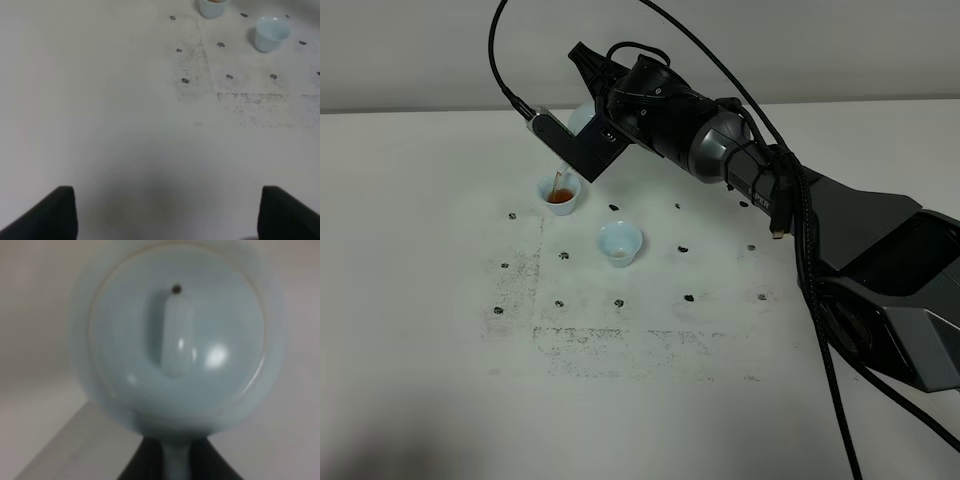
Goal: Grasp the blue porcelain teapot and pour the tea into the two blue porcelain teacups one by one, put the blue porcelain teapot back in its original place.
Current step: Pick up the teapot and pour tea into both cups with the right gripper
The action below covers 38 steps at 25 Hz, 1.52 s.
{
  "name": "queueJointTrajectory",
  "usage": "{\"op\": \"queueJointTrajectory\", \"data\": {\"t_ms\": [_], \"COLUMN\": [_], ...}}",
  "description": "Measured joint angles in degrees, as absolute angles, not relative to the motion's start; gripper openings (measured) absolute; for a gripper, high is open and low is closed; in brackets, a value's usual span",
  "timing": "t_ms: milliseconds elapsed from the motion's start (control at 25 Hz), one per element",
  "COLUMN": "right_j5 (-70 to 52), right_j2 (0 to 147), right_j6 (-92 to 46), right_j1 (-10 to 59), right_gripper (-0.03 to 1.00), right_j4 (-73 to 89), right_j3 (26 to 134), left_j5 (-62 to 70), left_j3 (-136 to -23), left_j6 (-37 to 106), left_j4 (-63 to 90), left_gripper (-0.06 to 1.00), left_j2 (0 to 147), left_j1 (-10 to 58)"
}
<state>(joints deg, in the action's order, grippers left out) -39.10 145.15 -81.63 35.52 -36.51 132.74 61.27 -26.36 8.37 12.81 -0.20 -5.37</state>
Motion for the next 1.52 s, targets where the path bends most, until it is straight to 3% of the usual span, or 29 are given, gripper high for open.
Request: {"op": "queueJointTrajectory", "data": {"t_ms": [1520], "right_j5": [-38.9], "right_j2": [145.2], "right_j6": [-80.7], "right_j1": [35.6], "right_gripper": [0.04], "right_j4": [-37.3], "right_j3": [132.7], "left_j5": [61.3], "left_j3": [-26.4], "left_j6": [8.4], "left_j4": [12.8], "left_gripper": [0.70], "left_j2": [-0.2], "left_j1": [-5.4]}}
